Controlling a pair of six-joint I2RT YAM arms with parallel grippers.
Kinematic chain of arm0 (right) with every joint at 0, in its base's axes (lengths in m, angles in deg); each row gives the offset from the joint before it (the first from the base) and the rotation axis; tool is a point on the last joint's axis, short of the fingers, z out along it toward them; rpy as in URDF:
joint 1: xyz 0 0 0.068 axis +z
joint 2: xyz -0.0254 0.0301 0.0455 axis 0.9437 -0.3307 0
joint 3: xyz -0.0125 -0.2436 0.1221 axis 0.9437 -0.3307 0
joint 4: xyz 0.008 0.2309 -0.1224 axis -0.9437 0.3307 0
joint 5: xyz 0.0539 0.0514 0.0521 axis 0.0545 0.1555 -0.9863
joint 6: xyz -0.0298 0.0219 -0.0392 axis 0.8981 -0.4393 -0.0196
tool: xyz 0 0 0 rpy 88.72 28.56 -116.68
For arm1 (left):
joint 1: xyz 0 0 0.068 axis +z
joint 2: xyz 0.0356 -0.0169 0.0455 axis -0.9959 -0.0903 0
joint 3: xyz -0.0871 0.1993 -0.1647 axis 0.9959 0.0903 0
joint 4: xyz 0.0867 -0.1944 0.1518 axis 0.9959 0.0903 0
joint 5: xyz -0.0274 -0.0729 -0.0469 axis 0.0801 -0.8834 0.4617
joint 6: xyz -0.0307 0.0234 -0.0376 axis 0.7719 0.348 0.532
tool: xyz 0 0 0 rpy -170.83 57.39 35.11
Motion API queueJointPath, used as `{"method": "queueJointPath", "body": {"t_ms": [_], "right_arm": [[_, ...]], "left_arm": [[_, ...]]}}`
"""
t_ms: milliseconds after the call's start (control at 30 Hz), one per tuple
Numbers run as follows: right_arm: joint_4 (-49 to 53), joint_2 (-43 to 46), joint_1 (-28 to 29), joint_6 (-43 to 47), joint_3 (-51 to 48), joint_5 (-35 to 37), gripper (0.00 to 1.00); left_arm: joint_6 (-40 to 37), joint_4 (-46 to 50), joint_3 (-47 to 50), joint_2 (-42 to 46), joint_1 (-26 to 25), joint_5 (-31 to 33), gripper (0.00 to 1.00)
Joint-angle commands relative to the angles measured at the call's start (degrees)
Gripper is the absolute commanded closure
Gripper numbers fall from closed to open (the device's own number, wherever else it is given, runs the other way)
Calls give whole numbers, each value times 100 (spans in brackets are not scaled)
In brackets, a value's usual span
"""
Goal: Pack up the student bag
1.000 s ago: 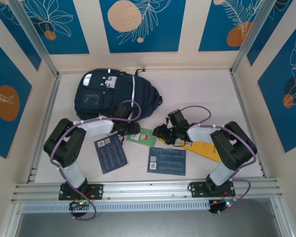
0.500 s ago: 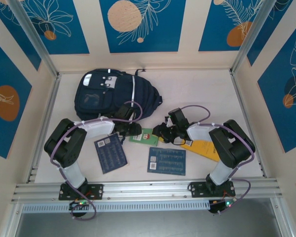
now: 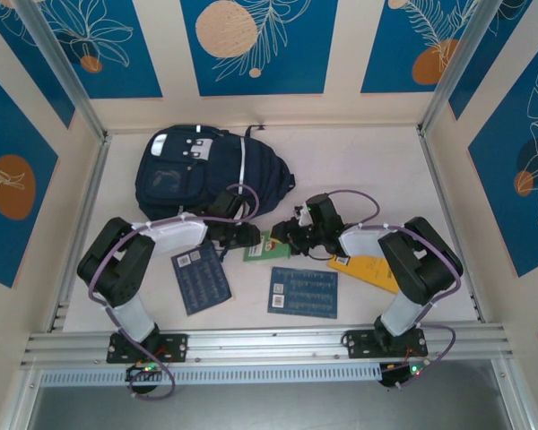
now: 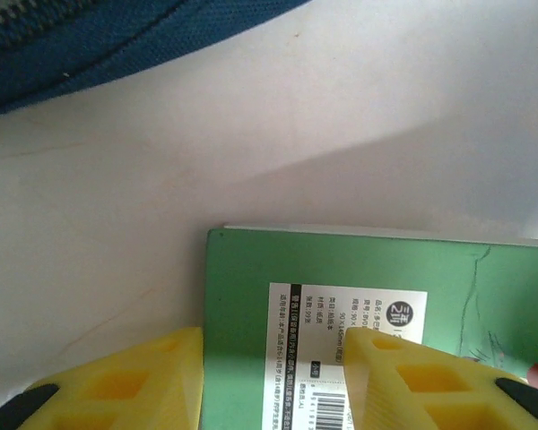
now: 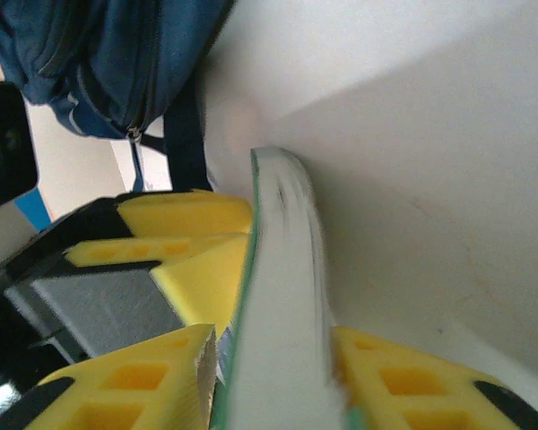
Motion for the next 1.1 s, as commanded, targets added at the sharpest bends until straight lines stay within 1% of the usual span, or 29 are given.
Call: {"method": "queueJointPath", "body": {"t_ms": [0,133,233,333,467,533,567,667,733,767,867,900,933,967,1033,1067], "right_arm": [[-259,-37,-1,-73,-56,-147,70],[105,335,-119,327,-138,-31,87],[255,741,-206,465,-262,26,99],[323,1178,-365,311,-388,-34,100],[53,1724,-653,-327,-530,-461,100],[168,2104,-690,-232,-441,-568,100],[317,2286,-696,-26,-365,-571,100],[1250,2872,-626,1210,13,-276,100],[1834,3304,-455,2345,155,384,100],[1913,3485,-383,2945,151,595,98],[1392,4129,177,5290,-268,1330,97],[1260,4286,399,6055,-364,1541,97],[1226,4368,546,6781,-408,1660,99],[1228,4419,661,7337,-413,1743,100],[1171,4470,962,8275,-426,2402,100],[1105,4475,1111,8666,-447,2694,100]], "left_arm": [[56,-30,108,222,-123,-258,57],[79,184,153,530,-110,-12,45],[129,389,129,821,-95,114,39],[151,576,67,1158,-94,142,35],[56,761,42,1786,-104,286,21],[-55,957,-87,2032,-105,247,16],[-98,1067,-173,2101,-102,177,15],[-286,1567,-541,2292,-101,-43,15],[-428,1966,-759,2522,-101,8,15],[-464,2116,-840,2654,-99,72,14],[-478,2584,-1116,2985,-77,222,15],[-420,2688,-1191,3037,-65,160,15],[-322,2733,-1235,3060,-58,-3,15],[-204,2736,-1252,3073,-57,-183,15],[132,2606,-1203,3100,-51,-595,14],[350,2578,-1158,3108,-56,-645,14]]}}
